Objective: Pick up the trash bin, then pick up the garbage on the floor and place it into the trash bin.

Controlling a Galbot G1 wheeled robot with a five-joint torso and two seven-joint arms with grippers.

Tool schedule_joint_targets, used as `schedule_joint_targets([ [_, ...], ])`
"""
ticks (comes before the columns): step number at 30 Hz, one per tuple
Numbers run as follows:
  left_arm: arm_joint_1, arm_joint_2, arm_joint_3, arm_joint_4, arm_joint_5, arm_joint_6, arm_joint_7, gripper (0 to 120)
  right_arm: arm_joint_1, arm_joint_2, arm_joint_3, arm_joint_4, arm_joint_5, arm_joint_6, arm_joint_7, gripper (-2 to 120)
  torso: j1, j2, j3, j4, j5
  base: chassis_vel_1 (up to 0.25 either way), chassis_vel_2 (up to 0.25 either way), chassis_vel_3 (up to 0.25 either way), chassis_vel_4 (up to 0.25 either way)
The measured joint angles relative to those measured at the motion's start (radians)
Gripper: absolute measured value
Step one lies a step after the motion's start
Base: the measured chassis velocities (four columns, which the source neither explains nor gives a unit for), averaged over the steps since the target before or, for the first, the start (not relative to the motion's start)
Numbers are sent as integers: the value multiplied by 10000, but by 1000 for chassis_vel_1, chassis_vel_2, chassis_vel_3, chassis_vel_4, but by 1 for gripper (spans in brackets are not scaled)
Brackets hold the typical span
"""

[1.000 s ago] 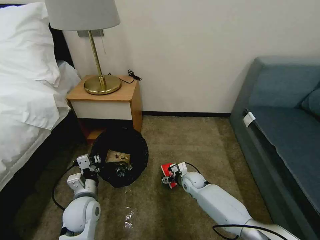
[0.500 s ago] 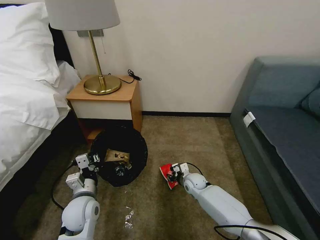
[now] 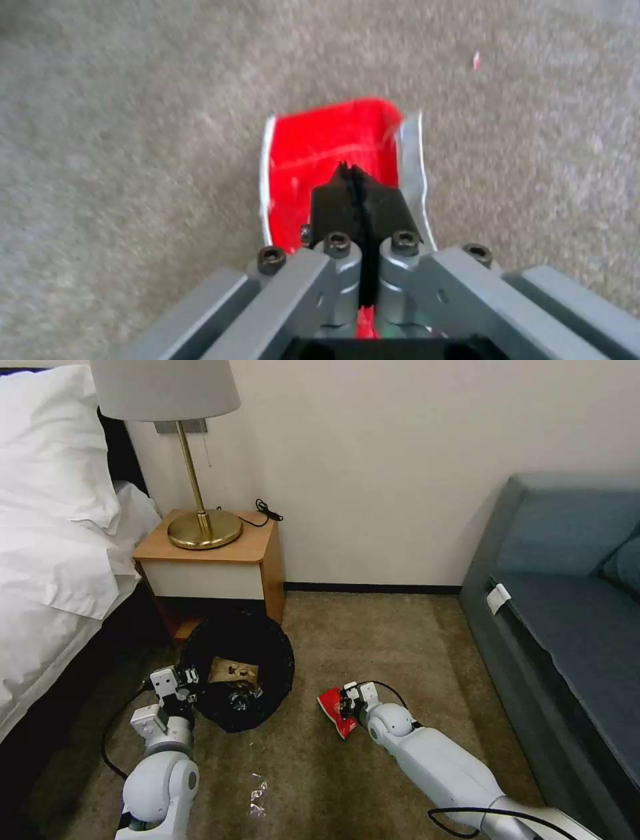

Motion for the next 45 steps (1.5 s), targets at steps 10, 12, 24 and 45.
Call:
schedule_joint_targets([
  [10, -30, 34, -3, 21, -19, -1, 10, 4, -77, -31, 342, 442, -128, 45, 51, 0, 0, 0, -1, 0, 0, 0, 0, 0, 0],
  [12, -36, 44, -6, 22, -35, -1, 14, 4, -62, -25, 344, 327, -356, 157, -59, 0, 0, 0, -1, 0, 0, 0, 0, 0, 0],
  [24, -223, 101, 1, -9, -92, 62, 26, 4, -25, -83, 218, -329, -1341, 708, -623, 39, 1, 0, -1, -1, 0, 0, 0, 0, 0],
  [45, -301, -38, 156, -44, 185, 156, -7, 4, 3, 482, 105, -1905, -2318, 1975, -1286, 100, 0, 0, 0, 0, 0, 0, 0, 0, 0],
])
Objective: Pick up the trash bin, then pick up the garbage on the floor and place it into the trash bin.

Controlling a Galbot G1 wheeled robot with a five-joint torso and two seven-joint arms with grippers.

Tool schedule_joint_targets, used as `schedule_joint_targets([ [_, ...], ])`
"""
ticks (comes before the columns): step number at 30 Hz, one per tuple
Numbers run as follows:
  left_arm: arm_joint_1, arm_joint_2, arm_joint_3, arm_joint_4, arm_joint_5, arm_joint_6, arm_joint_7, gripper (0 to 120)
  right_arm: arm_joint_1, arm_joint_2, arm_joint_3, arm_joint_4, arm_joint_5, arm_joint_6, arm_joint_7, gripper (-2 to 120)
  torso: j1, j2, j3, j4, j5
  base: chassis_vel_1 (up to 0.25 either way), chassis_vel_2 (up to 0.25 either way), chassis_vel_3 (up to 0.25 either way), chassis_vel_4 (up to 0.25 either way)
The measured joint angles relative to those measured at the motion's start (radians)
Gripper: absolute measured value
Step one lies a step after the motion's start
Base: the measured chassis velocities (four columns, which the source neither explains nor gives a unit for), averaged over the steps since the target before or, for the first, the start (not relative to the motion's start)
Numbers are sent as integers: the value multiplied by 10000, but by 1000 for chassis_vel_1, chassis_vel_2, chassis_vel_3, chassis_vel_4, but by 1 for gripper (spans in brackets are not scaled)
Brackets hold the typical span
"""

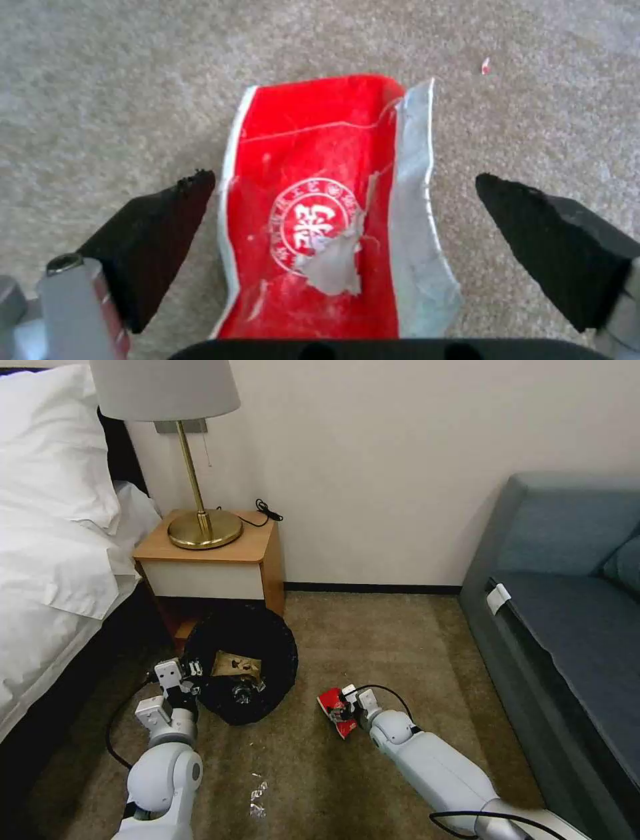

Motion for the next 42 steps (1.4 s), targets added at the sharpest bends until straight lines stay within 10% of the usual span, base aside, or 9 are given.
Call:
schedule_joint_targets([
  [42, 317, -67, -29, -84, -52, -103, 1, 4, 52, 324, 456, -1637, -899, 1241, -829, 90, 0, 0, -1, 0, 1, 0, 0, 0, 0],
])
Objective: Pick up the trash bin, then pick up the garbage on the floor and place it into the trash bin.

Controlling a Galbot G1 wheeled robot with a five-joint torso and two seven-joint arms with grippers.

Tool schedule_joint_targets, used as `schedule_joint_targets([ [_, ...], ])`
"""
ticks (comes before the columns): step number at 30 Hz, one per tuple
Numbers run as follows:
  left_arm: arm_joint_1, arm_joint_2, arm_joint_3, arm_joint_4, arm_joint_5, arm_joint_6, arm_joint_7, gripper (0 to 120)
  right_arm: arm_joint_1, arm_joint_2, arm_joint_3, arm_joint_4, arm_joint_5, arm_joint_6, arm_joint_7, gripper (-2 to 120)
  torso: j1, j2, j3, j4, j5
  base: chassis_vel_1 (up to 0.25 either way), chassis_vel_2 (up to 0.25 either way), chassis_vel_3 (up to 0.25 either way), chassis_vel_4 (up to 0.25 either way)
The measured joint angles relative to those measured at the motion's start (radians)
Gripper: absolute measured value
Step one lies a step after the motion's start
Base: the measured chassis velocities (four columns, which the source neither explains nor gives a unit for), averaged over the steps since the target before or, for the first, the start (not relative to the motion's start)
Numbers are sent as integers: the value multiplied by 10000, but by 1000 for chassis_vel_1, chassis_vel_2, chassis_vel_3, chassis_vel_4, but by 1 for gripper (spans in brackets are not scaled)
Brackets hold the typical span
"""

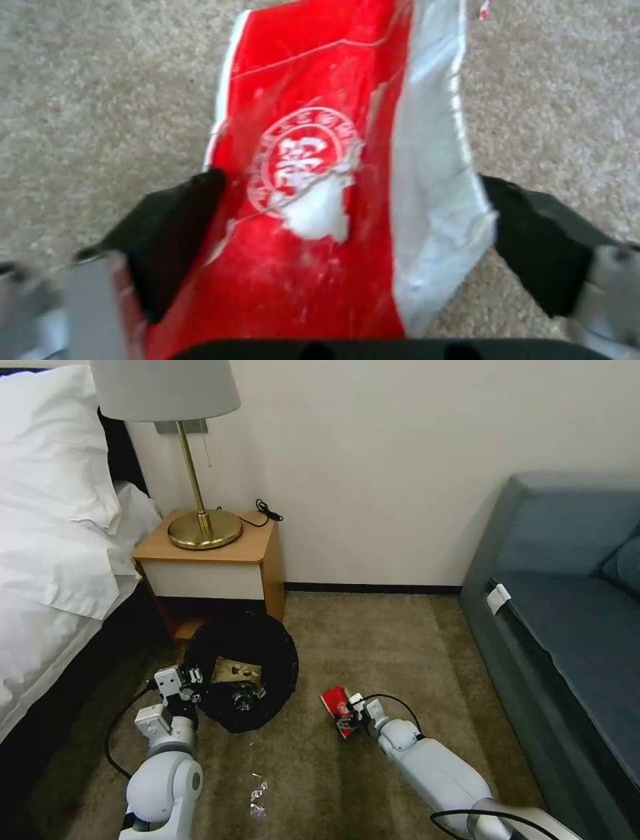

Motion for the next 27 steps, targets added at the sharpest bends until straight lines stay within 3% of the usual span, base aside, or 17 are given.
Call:
schedule_joint_targets([
  [11, -29, 18, -23, -22, -30, 0, -7, 4, 39, 7, 41, -25, -68, 104, -136, 53, 0, -1, 0, 1, 0, 0, 0, 0, 0],
  [16, -54, 18, -29, -22, -38, 0, -14, 4, 73, 12, 68, -69, -128, 151, -133, 28, 0, 0, 0, 0, -2, 0, 0, 0, 0],
  [21, -68, 24, -40, -21, -49, 0, -20, 4, 77, 25, 90, -109, -196, 188, -132, 16, 0, 0, 0, 0, -1, 0, 0, 0, 0],
  [23, -69, 25, -44, -12, -55, 1, -24, 4, 78, 38, 99, -124, -225, 198, -129, 5, 0, 0, 0, 0, -1, 0, 0, 0, 0],
  [27, -68, 23, -49, -2, -59, 1, -28, 4, 82, 57, 114, -147, -263, 219, -122, 1, 0, 0, 0, 0, 0, 0, 0, 0, 0],
])
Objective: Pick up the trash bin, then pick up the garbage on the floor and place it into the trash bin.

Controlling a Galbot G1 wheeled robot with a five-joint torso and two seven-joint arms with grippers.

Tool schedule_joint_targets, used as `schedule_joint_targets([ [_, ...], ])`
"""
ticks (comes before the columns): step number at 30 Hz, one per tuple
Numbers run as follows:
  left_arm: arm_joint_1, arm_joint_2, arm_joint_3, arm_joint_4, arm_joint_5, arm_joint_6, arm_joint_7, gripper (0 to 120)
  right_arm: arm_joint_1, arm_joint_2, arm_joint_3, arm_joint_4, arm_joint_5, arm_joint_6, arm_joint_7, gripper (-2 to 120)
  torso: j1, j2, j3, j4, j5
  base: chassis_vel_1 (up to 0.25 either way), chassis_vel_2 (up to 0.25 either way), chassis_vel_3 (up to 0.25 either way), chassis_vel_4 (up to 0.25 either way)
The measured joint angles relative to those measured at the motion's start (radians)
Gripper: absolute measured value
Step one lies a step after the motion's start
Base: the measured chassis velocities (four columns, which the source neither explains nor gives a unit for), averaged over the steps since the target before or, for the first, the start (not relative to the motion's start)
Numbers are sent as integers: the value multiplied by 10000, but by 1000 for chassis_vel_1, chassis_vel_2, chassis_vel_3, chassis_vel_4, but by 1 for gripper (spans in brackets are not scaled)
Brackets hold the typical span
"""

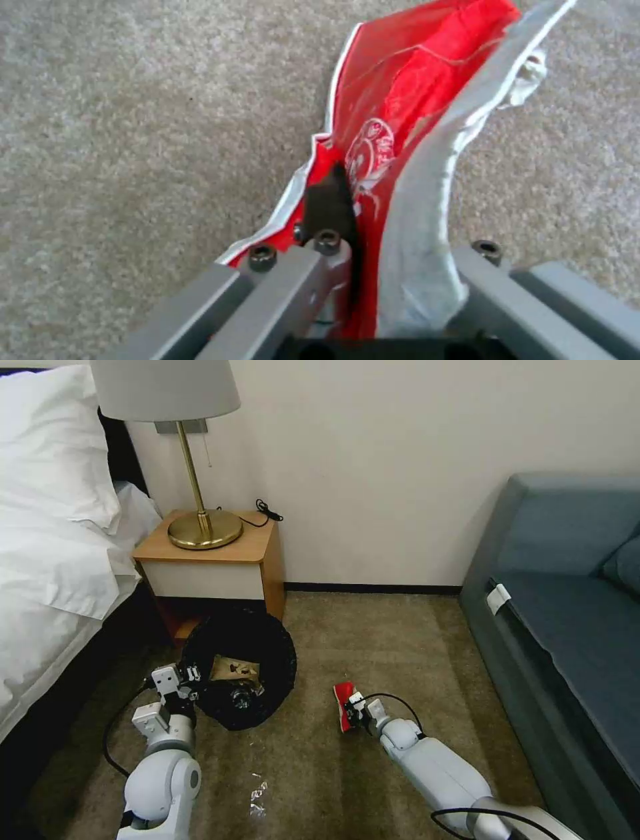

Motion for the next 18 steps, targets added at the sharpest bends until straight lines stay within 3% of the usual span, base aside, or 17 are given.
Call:
schedule_joint_targets([
  [18, -8, -6, -20, 44, -18, 2, -6, 4, 55, 57, 265, 66, -166, 129, 120, 1, 0, -1, 1, -2, -2, 0, 0, 0, 0],
])
